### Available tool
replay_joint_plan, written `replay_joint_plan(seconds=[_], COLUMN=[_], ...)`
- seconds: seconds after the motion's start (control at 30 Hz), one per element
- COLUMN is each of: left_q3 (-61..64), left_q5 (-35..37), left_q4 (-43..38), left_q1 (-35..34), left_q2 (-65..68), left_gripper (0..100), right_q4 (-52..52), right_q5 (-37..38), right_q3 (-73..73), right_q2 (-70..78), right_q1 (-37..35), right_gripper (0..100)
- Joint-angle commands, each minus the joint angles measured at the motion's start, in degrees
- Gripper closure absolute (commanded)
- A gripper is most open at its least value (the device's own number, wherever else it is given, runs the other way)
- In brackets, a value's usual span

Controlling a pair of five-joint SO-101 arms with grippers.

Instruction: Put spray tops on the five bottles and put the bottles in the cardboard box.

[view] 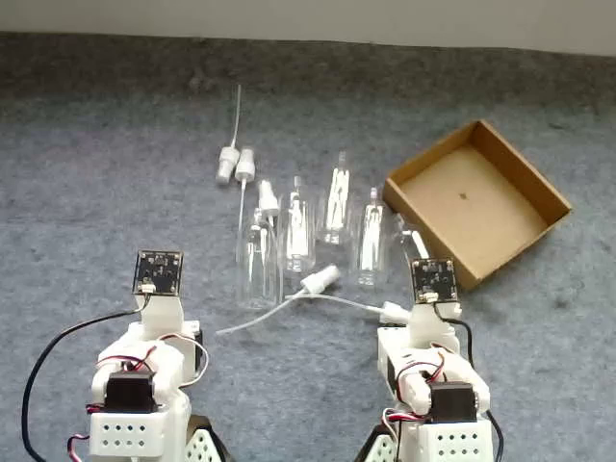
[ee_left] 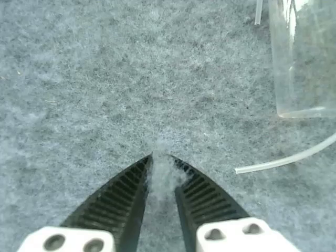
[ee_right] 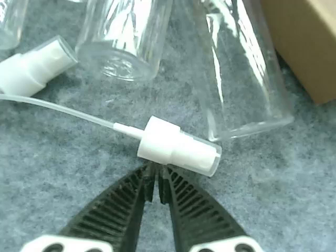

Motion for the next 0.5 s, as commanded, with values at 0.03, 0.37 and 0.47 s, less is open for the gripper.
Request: replay_joint_plan(seconds=[0.03,0.37,0.47], left_q3=[1.3,1.3,1.3], left_q5=[-0.4,-0.4,-0.4], left_q4=[0.2,0.2,0.2], left_q1=[1.2,1.2,1.2], left_q2=[-0.3,-0.3,-0.3], left_gripper=[100,100,100], right_q4=[0.4,0.4,0.4], right_q5=[-0.3,-0.3,-0.3], right_q3=[7.1,7.1,7.1], right_q2=[-0.7,-0.7,-0.7], right_q1=[-0.2,-0.2,-0.2], right_gripper=[99.4,99.4,99.4])
